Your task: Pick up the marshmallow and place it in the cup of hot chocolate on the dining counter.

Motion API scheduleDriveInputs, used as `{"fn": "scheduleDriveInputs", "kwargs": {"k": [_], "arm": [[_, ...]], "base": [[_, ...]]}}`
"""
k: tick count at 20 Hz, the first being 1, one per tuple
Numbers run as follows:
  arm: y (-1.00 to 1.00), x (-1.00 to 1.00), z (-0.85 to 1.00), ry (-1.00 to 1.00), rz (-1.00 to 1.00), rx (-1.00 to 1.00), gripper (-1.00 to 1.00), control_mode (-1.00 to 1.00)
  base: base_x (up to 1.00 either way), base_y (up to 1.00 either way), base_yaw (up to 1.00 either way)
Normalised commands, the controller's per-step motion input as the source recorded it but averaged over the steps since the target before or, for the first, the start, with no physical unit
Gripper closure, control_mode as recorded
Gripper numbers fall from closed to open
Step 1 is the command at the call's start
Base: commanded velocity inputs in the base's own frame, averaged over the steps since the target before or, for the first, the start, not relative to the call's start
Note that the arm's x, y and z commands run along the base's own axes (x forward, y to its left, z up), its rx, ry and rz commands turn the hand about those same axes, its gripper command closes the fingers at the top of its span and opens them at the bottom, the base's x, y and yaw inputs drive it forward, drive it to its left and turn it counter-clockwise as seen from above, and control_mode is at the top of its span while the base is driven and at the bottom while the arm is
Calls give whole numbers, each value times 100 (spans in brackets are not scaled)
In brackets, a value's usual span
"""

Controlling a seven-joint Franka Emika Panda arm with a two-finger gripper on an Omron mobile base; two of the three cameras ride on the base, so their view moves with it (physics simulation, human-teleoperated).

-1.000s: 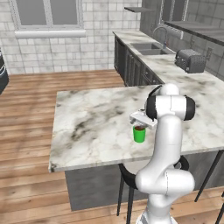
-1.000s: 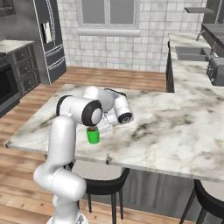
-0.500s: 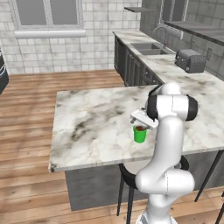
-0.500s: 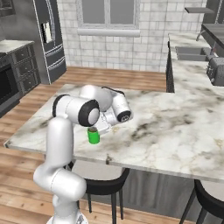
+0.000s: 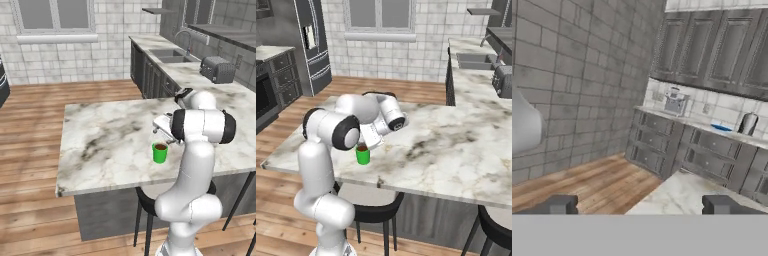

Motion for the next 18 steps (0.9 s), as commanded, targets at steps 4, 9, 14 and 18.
{"fn": "scheduleDriveInputs", "kwargs": {"k": [4, 9, 14, 18], "arm": [[0, -53, 37, -29, 0, 0, -100, -100], [0, -75, 34, -36, 0, 0, -100, -100], [0, -67, 58, -34, 0, -1, -100, -100], [3, -50, 63, -26, 0, -1, -100, -100]], "base": [[0, 0, 0], [0, 0, 0], [0, 0, 0], [0, 0, 0]]}}
